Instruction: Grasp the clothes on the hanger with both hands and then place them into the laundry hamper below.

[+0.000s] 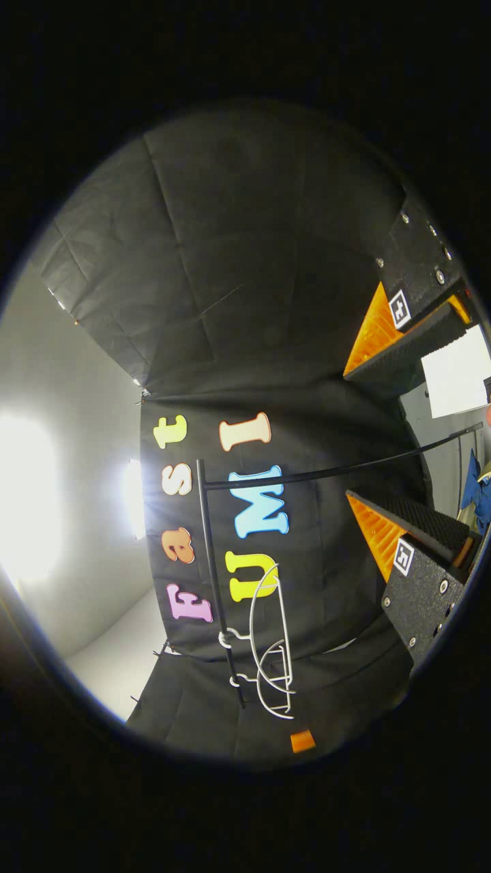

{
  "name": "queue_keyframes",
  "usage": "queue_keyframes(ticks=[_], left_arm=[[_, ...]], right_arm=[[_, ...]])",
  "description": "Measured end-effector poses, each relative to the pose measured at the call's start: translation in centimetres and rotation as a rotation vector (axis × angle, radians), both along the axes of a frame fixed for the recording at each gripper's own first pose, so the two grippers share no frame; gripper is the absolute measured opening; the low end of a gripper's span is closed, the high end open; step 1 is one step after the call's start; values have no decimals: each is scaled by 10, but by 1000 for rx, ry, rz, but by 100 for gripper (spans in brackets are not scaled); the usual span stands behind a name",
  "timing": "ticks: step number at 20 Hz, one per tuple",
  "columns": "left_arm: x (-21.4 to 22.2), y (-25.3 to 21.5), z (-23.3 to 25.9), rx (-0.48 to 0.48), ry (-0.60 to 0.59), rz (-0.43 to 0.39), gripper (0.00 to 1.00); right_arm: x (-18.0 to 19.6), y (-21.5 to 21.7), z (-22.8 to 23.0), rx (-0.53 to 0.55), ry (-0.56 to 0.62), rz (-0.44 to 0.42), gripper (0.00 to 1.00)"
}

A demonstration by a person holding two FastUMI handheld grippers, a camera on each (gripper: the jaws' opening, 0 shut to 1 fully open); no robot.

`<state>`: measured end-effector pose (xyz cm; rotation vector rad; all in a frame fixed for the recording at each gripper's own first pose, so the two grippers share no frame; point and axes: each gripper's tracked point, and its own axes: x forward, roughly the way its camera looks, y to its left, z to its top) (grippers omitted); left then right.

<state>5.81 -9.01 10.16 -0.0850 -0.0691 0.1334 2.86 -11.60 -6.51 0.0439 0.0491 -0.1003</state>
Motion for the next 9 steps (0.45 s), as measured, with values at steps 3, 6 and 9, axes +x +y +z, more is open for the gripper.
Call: queue_keyframes(ticks=[3,6,9], left_arm=[[6,-3,-11,-15,6,-22,90],[18,-8,-20,-25,33,-41,90],[20,-10,-25,-22,50,-50,90]], right_arm=[[-2,7,9,-14,-32,6,95],[-2,9,8,-49,-22,4,95],[-2,14,10,-61,-18,11,95]])
